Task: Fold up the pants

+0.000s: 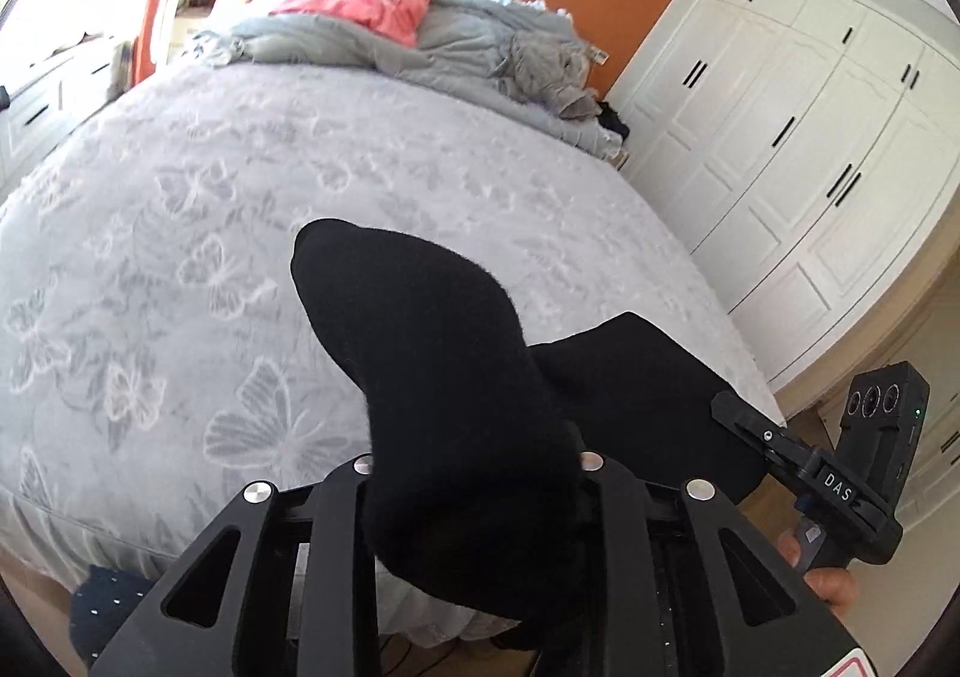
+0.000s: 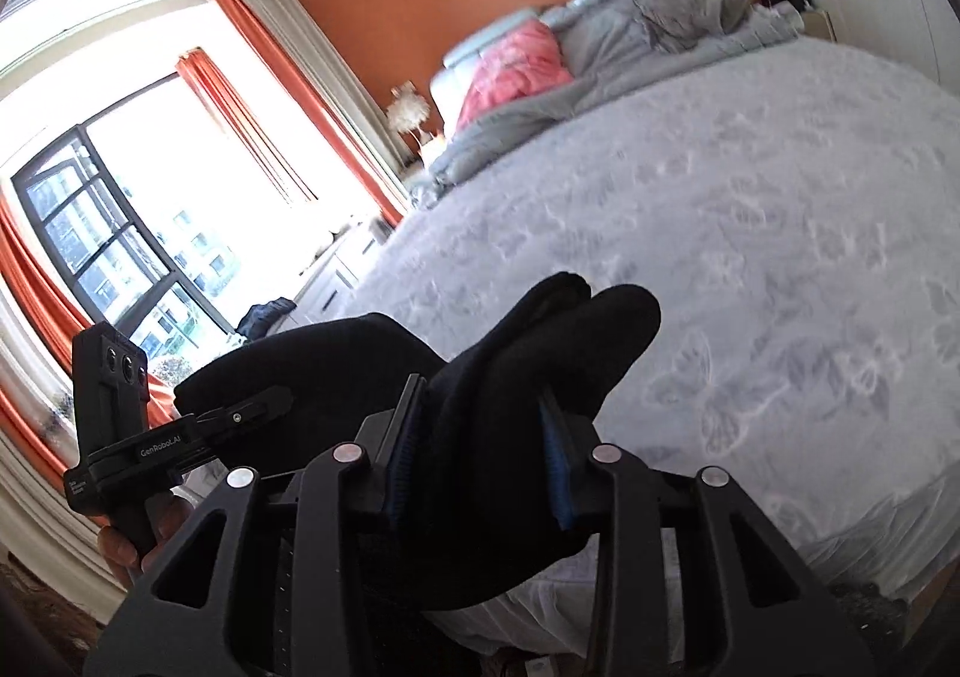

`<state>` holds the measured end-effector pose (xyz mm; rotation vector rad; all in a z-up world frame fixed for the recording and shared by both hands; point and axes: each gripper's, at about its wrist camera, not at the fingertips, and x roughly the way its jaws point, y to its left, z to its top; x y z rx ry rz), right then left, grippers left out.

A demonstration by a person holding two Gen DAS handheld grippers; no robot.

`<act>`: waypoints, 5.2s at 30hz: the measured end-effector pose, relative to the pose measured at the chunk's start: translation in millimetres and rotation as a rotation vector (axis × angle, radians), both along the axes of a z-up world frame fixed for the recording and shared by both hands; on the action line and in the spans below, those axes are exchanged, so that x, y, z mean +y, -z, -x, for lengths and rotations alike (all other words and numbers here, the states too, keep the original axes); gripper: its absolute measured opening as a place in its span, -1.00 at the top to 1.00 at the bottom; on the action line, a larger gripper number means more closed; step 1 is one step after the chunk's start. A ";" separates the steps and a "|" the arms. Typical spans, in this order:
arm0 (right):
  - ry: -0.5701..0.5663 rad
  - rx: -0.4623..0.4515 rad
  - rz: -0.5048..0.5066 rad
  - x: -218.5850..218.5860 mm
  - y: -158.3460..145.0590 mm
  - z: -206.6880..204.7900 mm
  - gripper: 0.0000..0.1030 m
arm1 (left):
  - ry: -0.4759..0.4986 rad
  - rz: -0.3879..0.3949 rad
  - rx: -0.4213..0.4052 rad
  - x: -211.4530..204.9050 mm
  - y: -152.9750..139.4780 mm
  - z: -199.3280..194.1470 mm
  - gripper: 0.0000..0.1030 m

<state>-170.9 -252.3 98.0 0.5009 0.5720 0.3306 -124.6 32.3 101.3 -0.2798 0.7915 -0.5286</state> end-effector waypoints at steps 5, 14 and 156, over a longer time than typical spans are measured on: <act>0.001 -0.208 0.013 -5.4 -78.1 -1.5 0.52 | 0.007 0.017 -0.174 0.3 -75.5 0.4 0.58; 0.012 0.042 0.092 -11.5 0.7 -123.7 0.56 | -0.098 -0.137 -0.135 6.0 -47.6 -83.3 0.53; 0.008 0.343 -0.129 -57.6 201.1 -452.8 0.31 | -0.198 -0.005 0.339 -7.9 197.5 -431.0 0.16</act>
